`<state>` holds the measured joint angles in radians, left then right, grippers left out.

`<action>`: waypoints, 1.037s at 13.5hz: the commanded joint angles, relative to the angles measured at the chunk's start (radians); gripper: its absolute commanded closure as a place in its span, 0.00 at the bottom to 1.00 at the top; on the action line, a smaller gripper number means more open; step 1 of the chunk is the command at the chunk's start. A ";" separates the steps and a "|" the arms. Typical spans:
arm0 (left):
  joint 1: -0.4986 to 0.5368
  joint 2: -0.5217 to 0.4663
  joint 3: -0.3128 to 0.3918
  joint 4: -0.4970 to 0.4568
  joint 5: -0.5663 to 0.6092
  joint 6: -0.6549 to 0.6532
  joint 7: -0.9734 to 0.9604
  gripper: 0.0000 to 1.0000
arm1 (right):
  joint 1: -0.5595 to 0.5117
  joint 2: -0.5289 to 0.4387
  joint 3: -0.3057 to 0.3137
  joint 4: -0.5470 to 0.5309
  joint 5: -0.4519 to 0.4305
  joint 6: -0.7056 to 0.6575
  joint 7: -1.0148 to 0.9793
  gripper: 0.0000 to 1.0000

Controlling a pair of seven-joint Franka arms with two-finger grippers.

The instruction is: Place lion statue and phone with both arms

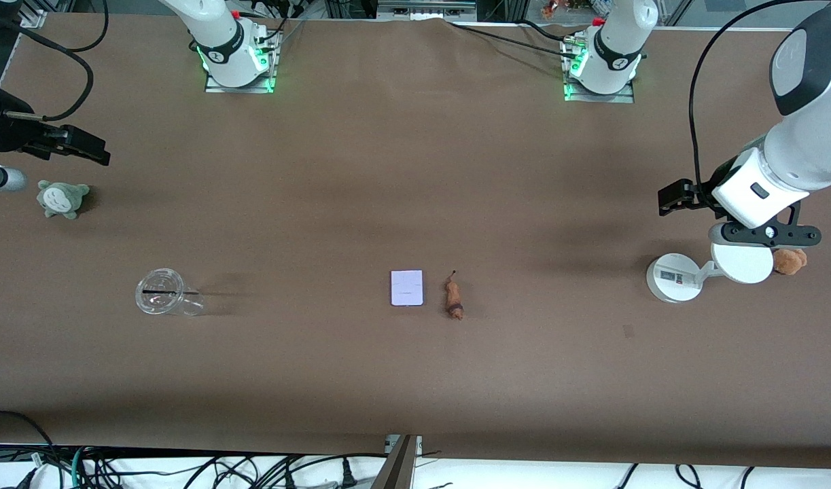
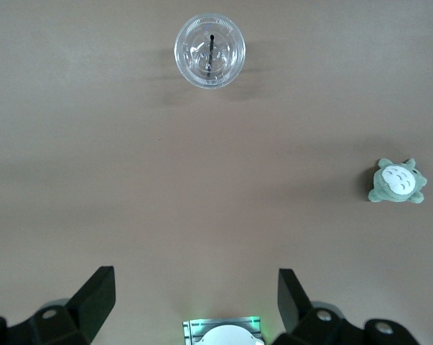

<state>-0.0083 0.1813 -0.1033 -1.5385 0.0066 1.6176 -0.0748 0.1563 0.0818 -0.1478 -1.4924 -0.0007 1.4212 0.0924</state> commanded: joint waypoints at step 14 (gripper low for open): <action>0.034 0.049 0.011 0.114 -0.011 -0.010 -0.019 0.00 | -0.010 0.003 0.002 0.012 0.007 0.002 -0.010 0.00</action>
<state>0.0347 0.2062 -0.0820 -1.4459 0.0026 1.6265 -0.0893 0.1556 0.0819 -0.1485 -1.4923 -0.0007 1.4226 0.0924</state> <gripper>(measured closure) 0.000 0.000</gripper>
